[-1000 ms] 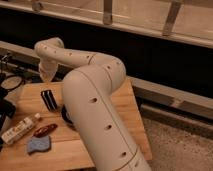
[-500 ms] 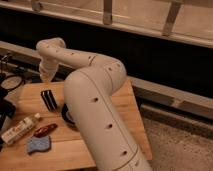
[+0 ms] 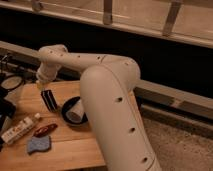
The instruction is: Knock the eraser over
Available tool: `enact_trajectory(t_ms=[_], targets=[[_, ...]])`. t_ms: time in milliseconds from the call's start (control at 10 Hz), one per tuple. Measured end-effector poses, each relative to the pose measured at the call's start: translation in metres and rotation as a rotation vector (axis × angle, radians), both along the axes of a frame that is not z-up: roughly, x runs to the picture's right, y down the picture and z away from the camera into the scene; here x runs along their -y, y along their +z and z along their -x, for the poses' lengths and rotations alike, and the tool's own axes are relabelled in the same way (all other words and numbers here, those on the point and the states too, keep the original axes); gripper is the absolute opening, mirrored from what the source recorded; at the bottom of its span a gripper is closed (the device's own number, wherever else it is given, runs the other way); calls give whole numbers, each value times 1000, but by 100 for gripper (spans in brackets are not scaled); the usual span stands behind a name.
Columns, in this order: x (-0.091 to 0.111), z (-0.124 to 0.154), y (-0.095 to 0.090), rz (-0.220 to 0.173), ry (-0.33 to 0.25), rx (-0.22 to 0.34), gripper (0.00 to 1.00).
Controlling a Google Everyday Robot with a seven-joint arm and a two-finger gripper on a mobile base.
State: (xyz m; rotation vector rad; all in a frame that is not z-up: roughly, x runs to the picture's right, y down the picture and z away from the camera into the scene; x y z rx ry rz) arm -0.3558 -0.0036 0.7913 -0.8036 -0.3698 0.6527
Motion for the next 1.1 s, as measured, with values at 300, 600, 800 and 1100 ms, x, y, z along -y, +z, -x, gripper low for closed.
enact_trajectory(t_ms=[300, 600, 800, 1100], targets=[[1, 8, -16, -30, 1, 46, 0], [-9, 3, -34, -8, -48, 56, 0], [-29, -17, -41, 67, -132, 35, 0], [-50, -53, -42, 174, -184, -7, 0]])
